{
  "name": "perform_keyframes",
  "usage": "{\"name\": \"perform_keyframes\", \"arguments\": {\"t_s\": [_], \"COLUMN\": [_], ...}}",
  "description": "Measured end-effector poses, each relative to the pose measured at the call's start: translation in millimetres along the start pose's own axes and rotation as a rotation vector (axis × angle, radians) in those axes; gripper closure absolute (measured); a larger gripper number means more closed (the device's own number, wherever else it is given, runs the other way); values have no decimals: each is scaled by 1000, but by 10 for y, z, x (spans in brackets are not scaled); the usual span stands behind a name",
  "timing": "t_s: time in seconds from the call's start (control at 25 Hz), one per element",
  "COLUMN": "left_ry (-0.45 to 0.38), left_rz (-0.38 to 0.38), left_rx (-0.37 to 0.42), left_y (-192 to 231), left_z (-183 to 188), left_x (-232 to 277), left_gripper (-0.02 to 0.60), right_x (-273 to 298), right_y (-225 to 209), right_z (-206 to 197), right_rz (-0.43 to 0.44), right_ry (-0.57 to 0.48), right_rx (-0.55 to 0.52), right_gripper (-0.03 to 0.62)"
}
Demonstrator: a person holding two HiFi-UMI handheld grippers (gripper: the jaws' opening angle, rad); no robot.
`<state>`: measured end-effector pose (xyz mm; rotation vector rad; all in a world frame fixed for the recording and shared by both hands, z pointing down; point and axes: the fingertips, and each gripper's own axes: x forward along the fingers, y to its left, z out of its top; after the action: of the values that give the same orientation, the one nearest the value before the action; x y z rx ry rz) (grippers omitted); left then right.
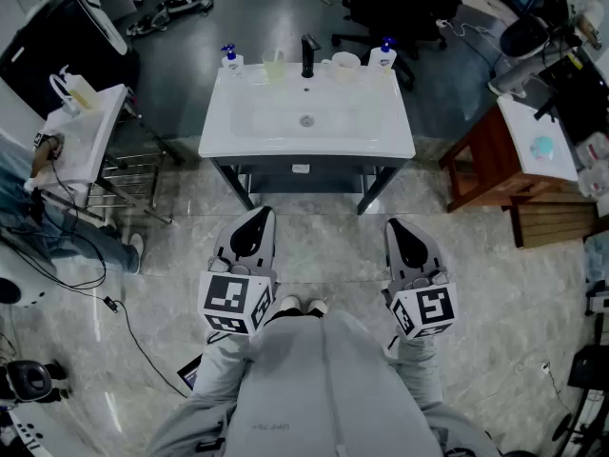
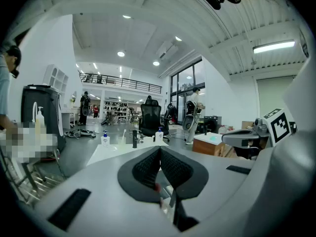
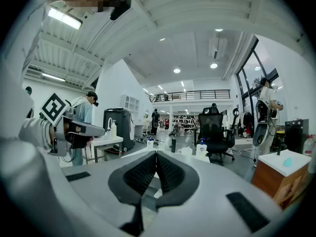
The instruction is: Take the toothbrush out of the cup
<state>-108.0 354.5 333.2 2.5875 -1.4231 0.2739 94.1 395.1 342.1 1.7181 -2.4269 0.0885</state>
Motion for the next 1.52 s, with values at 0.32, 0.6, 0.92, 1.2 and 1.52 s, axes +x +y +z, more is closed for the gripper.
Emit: {"name": "perform_keyframes", "arguments": {"t_s": [0.32,0.6,0.92,1.2,1.52], "left_ry": [-4,3,6,-4,1], "left_rz": [35,46,30,6,-32], "left_rx": [-2,-14,-13,-5,1], "left_y": [-107,-88,298,907,1412], "left_z": [-72,-124,-54,297,487], "left_x": [-113,-38,519,1321,1979], "left_gripper": [555,555,555,555,555], "right_x": [-141,-95,535,1428,2180], "right_y": [-66,-139,-329,-606,-761], "right_z": [-106,-207,-161,72,217], "right_rz": [13,26,14,-17,-42], "right_ry": [10,16,16,18,15], "right_rx": [2,31,26,23,30], "right_gripper": [569,569,569,569,569]}}
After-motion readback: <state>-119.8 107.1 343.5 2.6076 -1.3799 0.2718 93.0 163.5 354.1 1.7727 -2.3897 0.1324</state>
